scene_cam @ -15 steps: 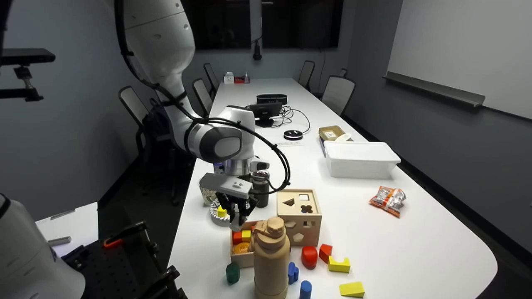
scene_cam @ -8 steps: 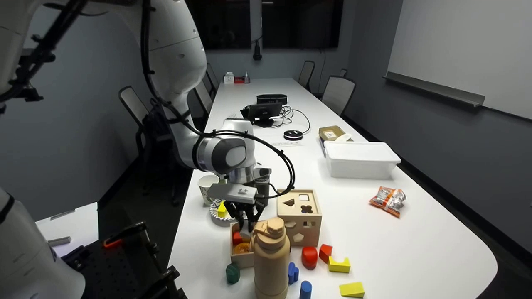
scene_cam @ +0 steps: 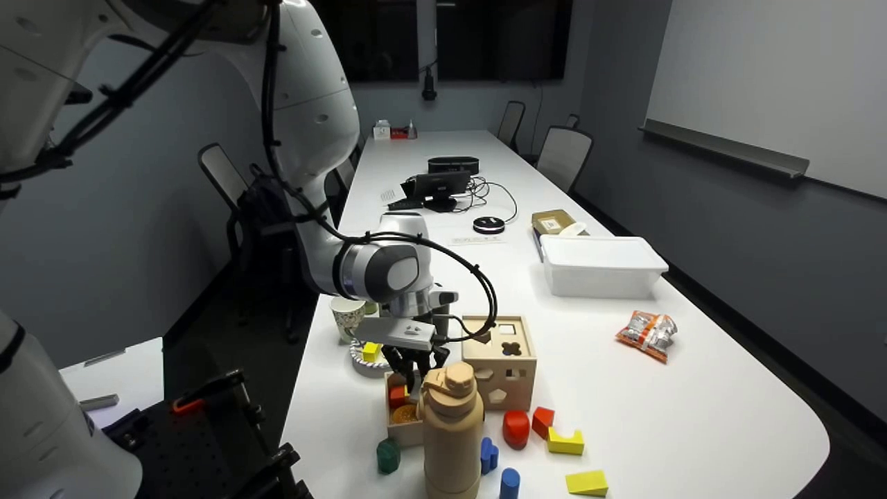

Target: Put the coffee pod in the wooden box.

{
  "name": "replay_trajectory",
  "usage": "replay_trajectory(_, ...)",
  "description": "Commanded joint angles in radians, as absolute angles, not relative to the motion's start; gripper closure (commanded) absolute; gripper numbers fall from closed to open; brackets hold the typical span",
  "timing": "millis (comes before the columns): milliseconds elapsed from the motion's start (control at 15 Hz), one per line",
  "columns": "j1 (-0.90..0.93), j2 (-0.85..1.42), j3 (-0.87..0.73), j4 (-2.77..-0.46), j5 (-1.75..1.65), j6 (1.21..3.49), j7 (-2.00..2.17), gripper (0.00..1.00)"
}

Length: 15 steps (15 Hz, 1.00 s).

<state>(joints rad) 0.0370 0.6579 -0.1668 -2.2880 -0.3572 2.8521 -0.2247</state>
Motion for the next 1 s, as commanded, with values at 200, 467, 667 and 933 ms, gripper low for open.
replay_trajectory(200, 0.011, 0.649, -0.130, -2.271, -0.313, 2.793, -0.214, 0.33)
replay_trajectory(467, -0.040, 0.594, -0.059, -2.282, -0.251, 2.740, -0.245, 0.03)
replay_trajectory(667, -0.095, 0.523, 0.027, -2.298, -0.175, 2.682, -0.276, 0.00)
replay_trajectory(933, -0.168, 0.384, 0.154, -2.323, 0.000, 2.524, -0.352, 0.00)
